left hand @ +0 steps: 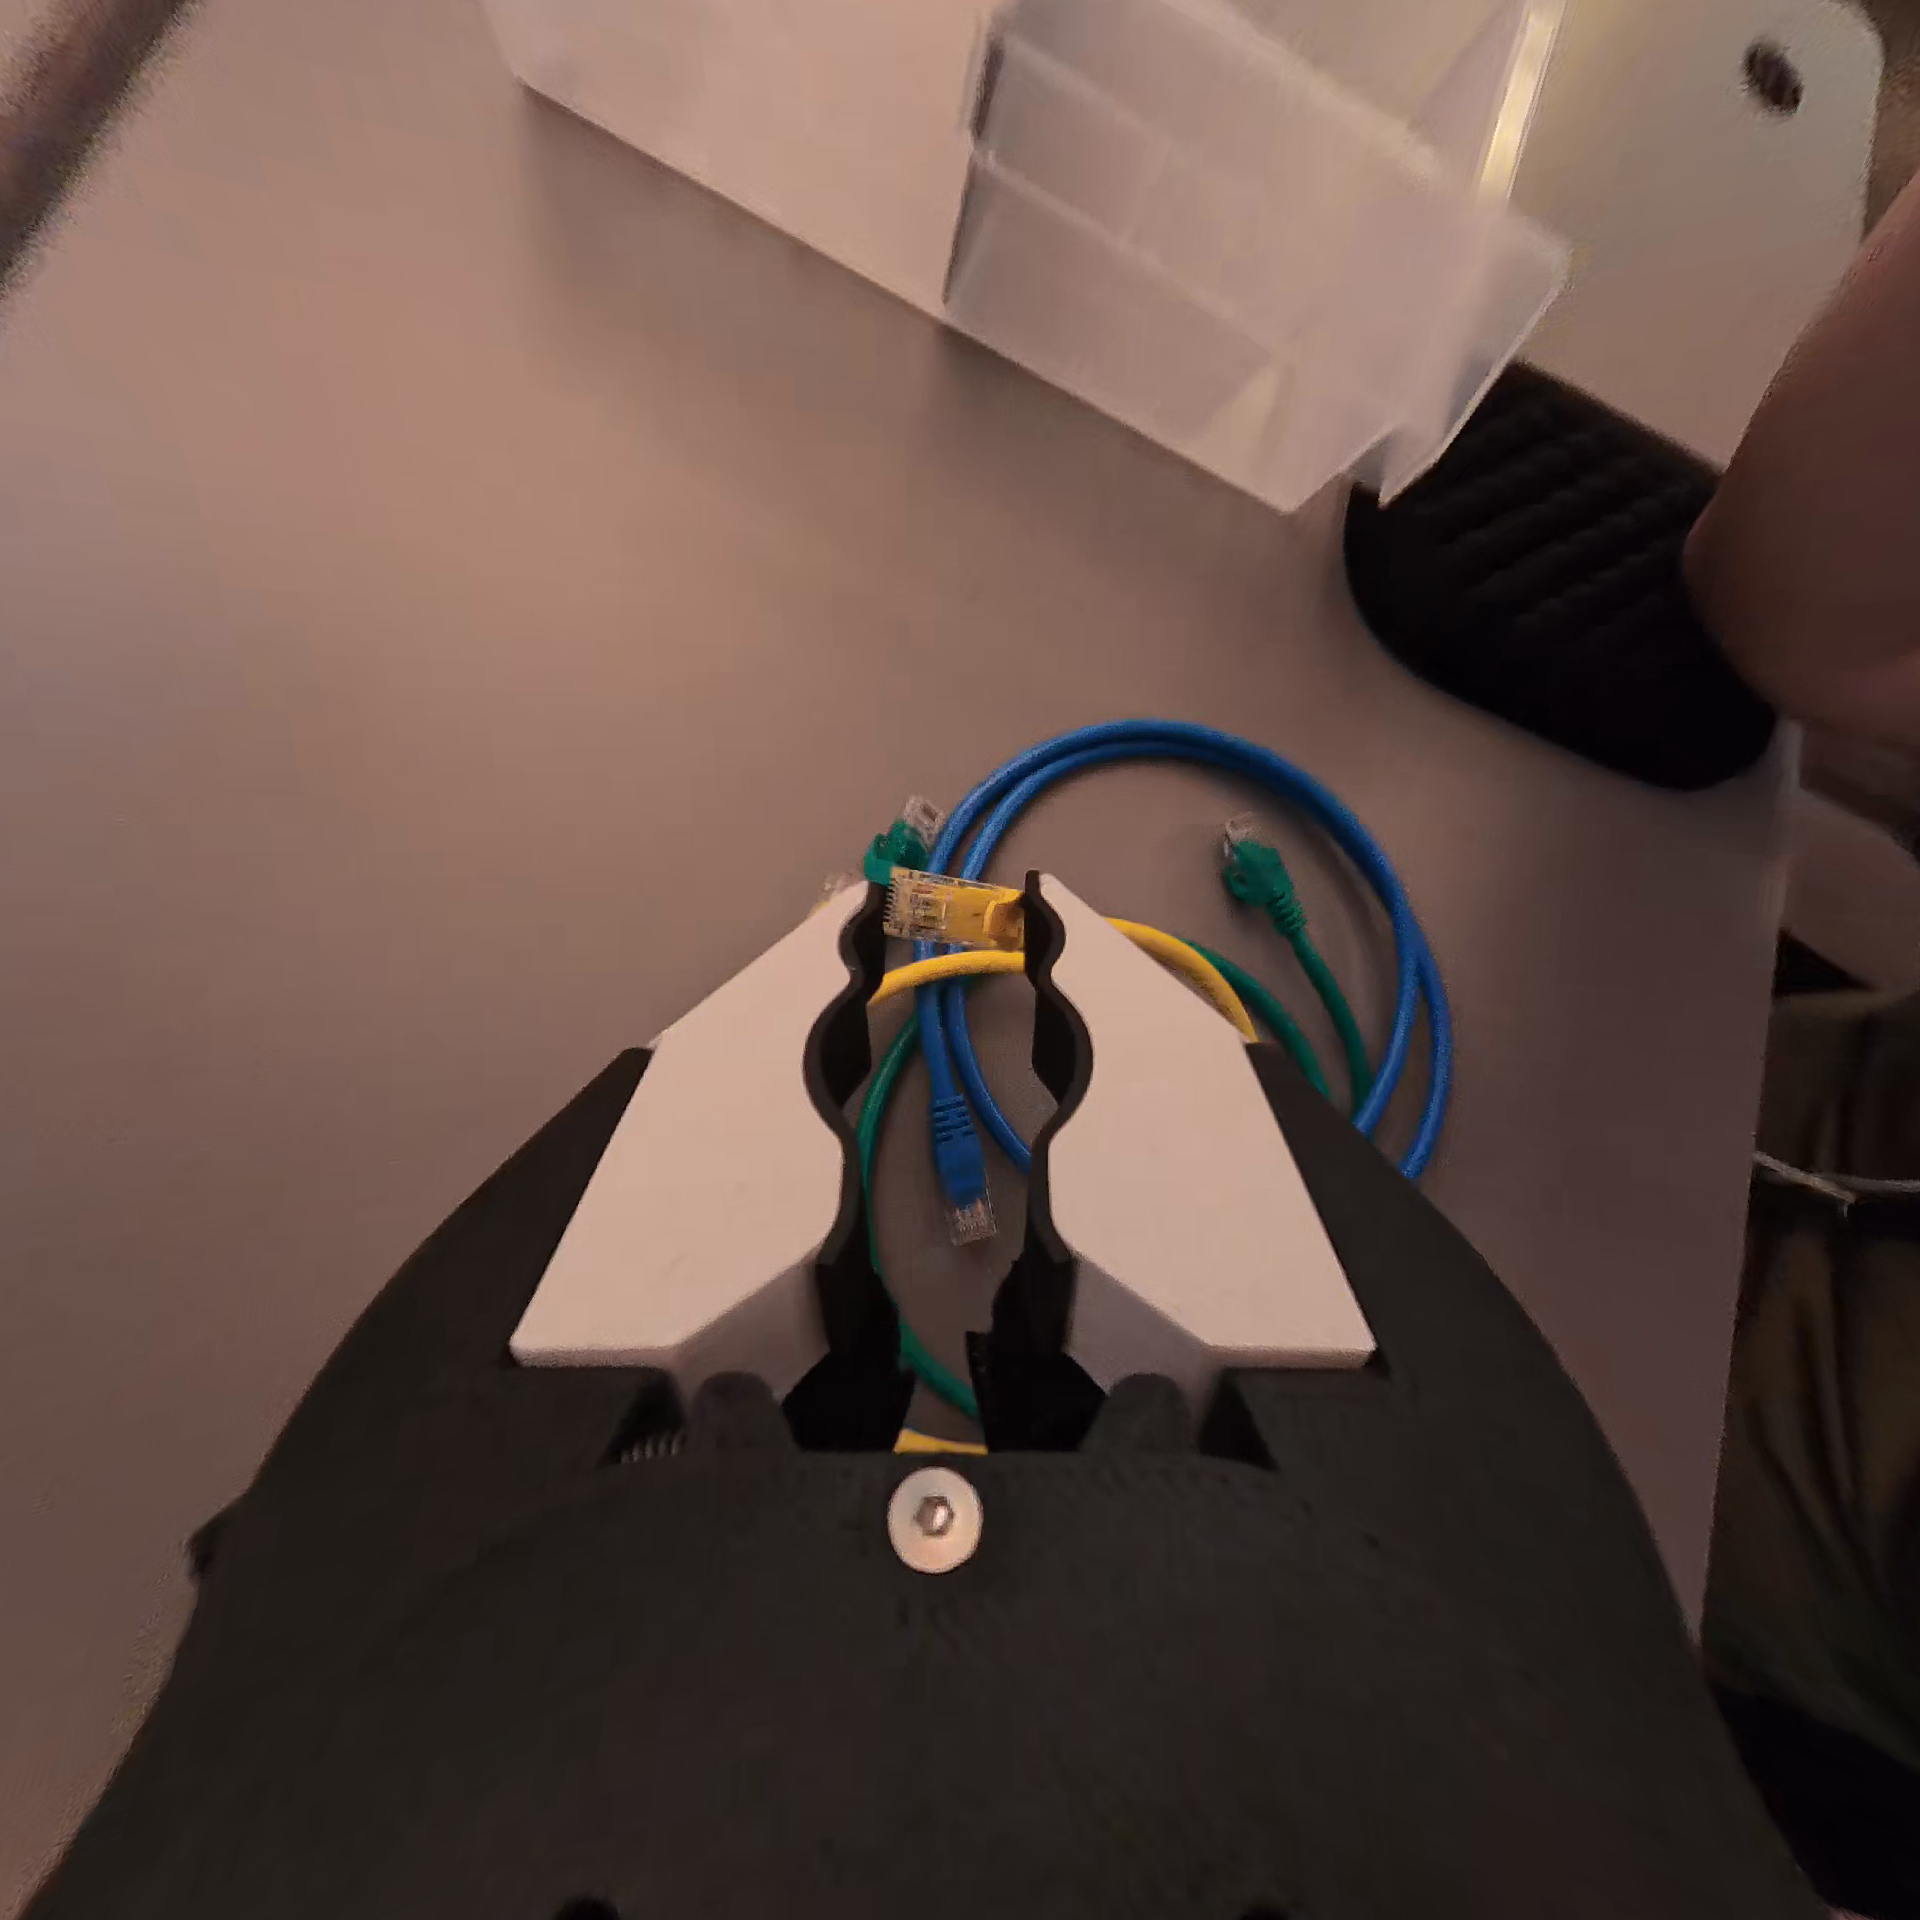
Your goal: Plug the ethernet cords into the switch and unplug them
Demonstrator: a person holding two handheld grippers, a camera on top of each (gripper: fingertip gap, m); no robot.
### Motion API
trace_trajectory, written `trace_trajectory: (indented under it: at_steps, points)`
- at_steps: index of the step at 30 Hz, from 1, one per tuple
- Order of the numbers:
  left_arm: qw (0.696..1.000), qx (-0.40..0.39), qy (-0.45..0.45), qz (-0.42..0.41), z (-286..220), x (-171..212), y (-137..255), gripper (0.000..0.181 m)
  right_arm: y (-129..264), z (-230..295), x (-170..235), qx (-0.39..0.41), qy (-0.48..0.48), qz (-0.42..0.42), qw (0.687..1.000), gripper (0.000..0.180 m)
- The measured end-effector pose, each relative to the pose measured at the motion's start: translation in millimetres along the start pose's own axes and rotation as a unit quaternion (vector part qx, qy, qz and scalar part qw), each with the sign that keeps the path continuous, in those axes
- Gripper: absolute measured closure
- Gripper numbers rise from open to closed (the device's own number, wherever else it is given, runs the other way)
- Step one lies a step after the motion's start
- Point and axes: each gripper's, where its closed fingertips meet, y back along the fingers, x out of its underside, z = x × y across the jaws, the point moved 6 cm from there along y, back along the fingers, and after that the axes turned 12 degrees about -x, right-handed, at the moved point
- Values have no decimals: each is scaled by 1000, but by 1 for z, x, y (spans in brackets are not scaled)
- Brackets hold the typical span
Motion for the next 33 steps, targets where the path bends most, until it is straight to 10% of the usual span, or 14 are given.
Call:
trace_trajectory:
  at_steps: [1,11,17,25,33]
  points:
    - [1000,-11,11,-20,2,-4,13,156,-4,-1,0,-2,-7,-8,1000,131]
    - [935,-37,237,-261,34,-17,131,157,-71,7,-18,-18,-103,-135,985,125]
    - [934,-12,218,-284,19,-27,139,157,-89,15,-16,23,-70,-118,990,172]
    - [917,148,178,-325,8,-31,157,126,-64,13,-29,13,-37,-149,988,175]
    - [914,180,115,-344,0,-34,156,166,-61,20,-33,-36,-32,-157,986,175]
